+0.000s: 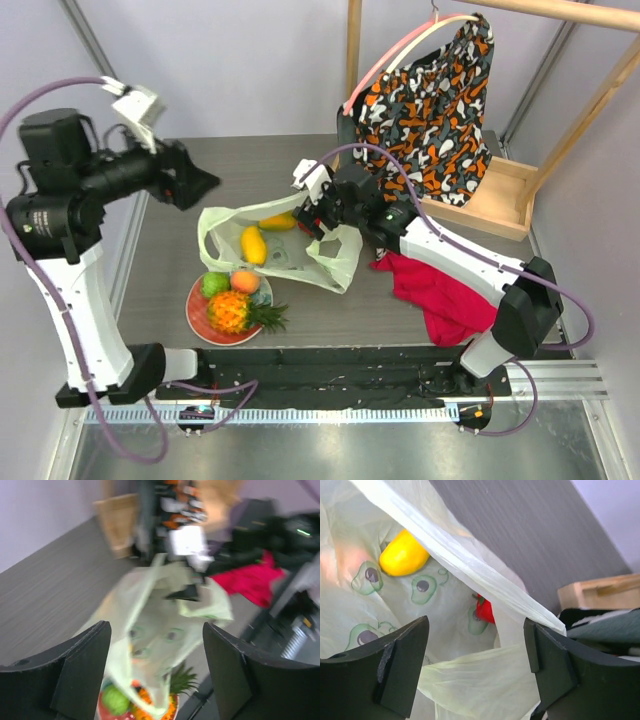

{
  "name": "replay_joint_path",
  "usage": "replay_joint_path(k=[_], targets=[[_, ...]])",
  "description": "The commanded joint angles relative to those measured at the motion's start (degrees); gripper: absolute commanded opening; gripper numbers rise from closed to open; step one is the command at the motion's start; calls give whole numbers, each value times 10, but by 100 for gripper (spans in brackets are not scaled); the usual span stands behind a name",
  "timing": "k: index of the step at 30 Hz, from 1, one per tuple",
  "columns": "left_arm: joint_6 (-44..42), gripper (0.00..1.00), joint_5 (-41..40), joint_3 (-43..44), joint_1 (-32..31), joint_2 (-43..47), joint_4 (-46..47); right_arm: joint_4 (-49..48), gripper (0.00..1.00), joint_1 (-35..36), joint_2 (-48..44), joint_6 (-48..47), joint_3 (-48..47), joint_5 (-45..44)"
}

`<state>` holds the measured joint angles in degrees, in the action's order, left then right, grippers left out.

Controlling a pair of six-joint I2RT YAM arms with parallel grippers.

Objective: Take the fake fruits out of the plastic bag

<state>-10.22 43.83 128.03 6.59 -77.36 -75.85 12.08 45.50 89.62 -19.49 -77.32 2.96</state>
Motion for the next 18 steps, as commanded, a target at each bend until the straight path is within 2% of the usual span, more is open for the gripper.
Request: replay_joint_path(k=[1, 3, 4, 6, 10, 12, 13, 18], targets=[[32, 74, 22, -42, -180, -47, 19, 3, 84, -18, -5, 53, 13, 0], [-5, 66, -27, -59, -250, -60, 8, 2, 85, -25, -14, 50, 21, -16], [-48, 65, -43, -82, -269, -63, -2, 1, 85, -30, -16, 50, 24, -19], [-80, 61, -73, -116, -320, -61, 4, 1, 86, -48, -21, 52, 30, -22], [-144, 60, -161, -212, -402, -46, 96, -5, 86, -87, -17, 98, 28, 13], [-181, 60, -203, -234, -456, -57, 116, -7, 86, -102, -13, 118, 21, 26], [-192, 59, -246, -242, -467, -72, 125, -8, 86, -104, -10, 118, 18, 28], [-255, 51, -284, -316, -476, -86, 171, -7, 86, -108, -8, 116, 5, 21]])
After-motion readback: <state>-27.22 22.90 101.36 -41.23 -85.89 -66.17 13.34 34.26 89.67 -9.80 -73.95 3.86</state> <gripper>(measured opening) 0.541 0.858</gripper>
